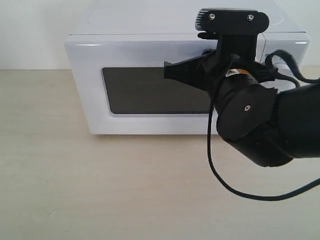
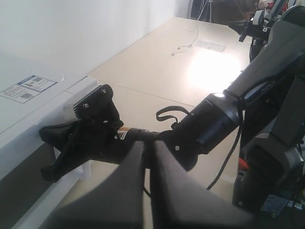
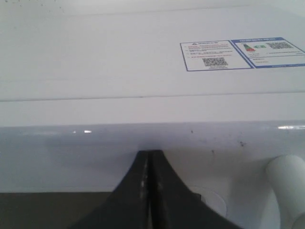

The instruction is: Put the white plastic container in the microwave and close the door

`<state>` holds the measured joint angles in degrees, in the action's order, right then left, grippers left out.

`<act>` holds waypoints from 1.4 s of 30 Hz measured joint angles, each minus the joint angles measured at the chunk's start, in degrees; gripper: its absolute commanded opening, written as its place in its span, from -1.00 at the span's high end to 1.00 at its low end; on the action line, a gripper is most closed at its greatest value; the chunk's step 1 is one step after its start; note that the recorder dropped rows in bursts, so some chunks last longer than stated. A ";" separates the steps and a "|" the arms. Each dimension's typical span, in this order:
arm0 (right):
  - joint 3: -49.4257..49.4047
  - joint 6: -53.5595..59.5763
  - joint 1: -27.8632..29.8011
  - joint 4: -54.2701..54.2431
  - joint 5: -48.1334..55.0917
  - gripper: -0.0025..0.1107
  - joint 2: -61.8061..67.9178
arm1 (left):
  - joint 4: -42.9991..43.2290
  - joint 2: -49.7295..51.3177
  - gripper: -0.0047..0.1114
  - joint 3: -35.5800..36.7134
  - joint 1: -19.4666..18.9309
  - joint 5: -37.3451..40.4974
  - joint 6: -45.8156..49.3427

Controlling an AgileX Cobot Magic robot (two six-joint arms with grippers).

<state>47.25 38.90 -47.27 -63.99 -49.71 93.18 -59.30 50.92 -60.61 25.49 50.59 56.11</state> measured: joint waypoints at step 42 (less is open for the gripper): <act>-15.41 44.40 -22.39 -28.36 -20.07 0.96 -49.89 | -9.46 -3.40 0.84 2.56 0.11 -9.51 -7.42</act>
<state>31.84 83.30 -69.66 -92.36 -69.78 43.29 -68.76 47.53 -58.05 25.61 41.08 48.69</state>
